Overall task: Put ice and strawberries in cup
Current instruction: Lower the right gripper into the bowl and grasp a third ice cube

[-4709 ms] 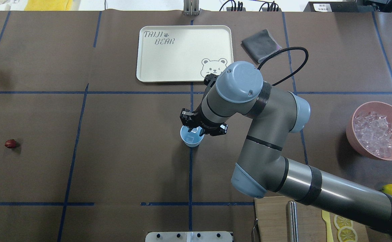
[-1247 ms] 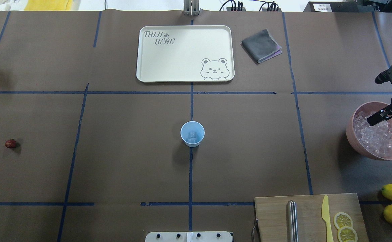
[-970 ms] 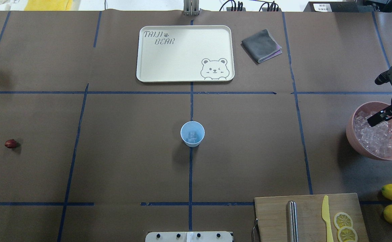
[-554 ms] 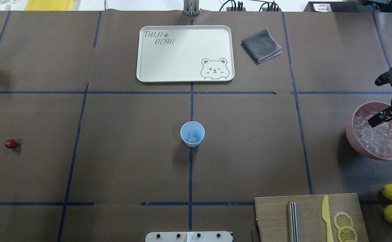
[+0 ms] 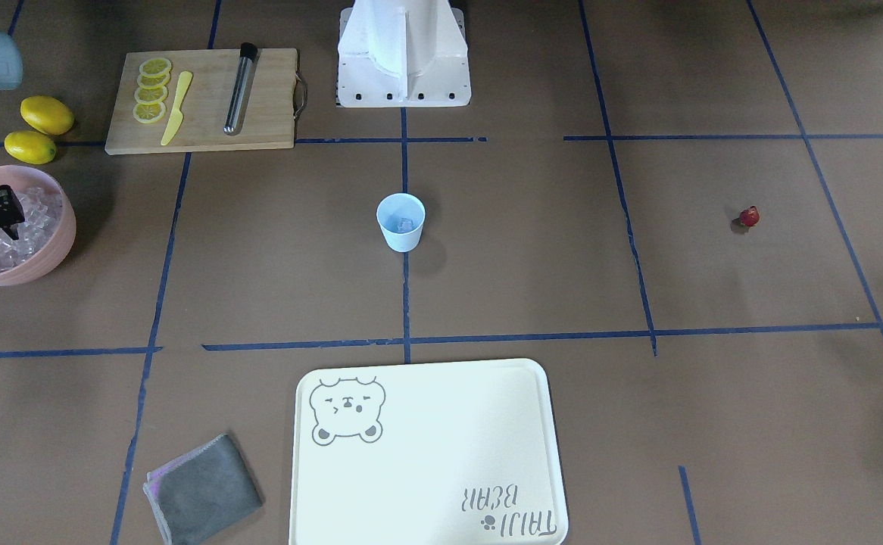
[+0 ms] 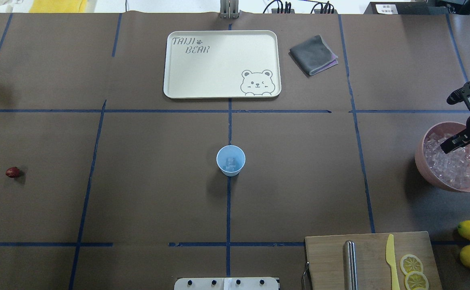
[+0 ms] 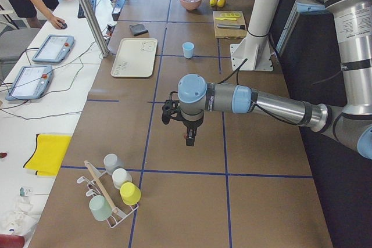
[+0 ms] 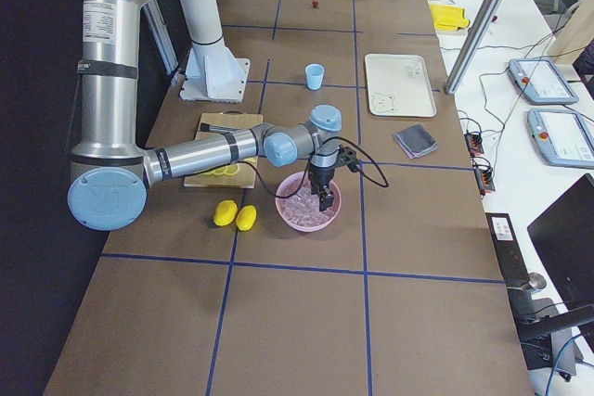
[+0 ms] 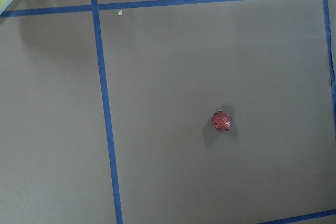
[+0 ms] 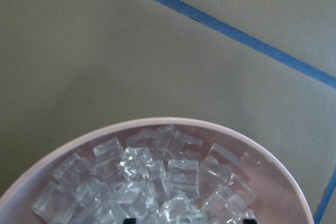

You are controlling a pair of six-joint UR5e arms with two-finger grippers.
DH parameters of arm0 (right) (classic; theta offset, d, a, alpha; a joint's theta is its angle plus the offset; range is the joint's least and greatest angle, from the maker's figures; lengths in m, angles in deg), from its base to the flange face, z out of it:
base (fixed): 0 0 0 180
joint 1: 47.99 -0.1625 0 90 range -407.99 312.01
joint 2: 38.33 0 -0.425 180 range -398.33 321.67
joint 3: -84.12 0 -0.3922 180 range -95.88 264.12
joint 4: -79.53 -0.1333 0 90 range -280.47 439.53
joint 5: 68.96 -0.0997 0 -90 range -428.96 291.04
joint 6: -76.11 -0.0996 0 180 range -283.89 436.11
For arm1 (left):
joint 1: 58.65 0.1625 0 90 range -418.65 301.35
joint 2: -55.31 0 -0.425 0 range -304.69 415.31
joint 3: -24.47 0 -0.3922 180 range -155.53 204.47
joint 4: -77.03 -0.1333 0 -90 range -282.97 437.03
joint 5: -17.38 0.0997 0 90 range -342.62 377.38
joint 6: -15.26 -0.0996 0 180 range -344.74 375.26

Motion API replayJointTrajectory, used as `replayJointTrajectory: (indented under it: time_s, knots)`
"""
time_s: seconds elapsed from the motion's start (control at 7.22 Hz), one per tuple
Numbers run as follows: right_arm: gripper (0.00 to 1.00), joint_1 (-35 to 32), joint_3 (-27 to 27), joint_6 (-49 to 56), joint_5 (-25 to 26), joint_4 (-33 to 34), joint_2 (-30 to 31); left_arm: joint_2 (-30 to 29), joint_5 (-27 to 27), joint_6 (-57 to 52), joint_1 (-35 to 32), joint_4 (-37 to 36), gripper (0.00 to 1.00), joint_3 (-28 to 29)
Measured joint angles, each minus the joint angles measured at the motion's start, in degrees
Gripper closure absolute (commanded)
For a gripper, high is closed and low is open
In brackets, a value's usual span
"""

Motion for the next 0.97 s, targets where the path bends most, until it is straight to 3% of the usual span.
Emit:
replayJointTrajectory:
  time_s: [0.14, 0.42, 0.97]
  knots:
    - [0.39, 0.1, -0.4, 0.1, 0.0, 0.0, 0.0, 0.0, 0.0, 0.0, 0.0, 0.0, 0.0, 0.0]
    - [0.97, 0.2, -0.7, 0.0, 0.0, -0.1, 0.0, 0.0, 0.0, 0.0, 0.0, 0.0, 0.0, 0.0]
    - [1.0, 0.2, -0.5, -0.1, -0.2, -0.1, -0.2, 0.0, 0.0, 0.1, 0.0, -0.1, 0.0, -0.3]
